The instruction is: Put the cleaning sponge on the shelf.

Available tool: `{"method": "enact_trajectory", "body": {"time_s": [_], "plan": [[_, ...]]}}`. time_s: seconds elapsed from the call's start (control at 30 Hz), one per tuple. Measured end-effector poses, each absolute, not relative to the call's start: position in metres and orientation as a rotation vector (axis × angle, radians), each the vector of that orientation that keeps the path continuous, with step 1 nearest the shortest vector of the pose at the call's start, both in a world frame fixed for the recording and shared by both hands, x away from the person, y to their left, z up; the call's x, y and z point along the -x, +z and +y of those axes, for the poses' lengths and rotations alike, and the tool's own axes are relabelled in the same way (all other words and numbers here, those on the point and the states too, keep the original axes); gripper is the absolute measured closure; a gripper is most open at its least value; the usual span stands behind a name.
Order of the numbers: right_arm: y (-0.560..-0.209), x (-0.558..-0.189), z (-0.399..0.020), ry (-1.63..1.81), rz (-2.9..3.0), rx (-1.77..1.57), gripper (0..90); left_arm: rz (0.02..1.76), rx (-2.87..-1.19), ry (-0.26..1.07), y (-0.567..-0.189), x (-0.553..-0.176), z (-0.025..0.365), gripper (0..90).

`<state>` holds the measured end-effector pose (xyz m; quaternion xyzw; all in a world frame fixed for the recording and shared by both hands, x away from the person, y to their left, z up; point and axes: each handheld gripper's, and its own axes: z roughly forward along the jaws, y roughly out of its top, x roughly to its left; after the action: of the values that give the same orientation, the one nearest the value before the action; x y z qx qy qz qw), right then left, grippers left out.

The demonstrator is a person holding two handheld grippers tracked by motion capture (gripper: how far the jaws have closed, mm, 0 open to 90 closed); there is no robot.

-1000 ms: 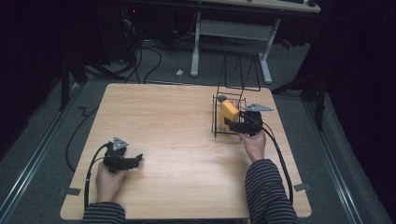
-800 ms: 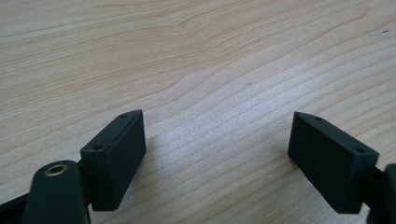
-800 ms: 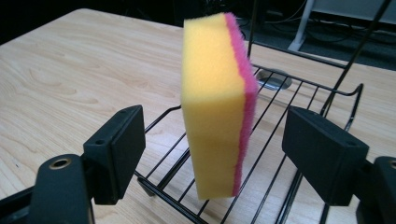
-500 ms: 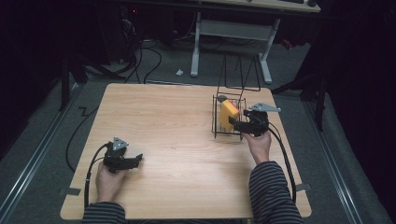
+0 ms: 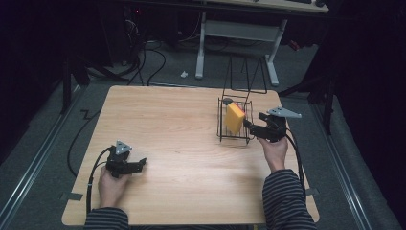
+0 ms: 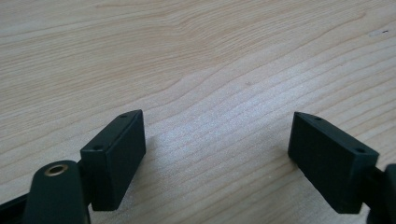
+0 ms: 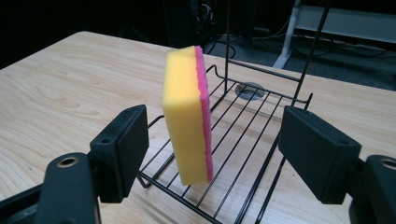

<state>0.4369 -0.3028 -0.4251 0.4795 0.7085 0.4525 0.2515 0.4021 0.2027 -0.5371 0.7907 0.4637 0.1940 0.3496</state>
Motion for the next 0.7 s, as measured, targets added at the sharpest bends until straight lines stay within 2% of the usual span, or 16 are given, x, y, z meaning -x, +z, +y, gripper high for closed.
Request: {"method": "enact_trajectory", "body": {"time_s": [0.7], "plan": [[-0.406, -0.413, -0.321, 1.237, 1.863, -1.285, 28.7, 1.202, -2.047, 0.505, -0.537, -0.402, 0.202, 19.4]]}}
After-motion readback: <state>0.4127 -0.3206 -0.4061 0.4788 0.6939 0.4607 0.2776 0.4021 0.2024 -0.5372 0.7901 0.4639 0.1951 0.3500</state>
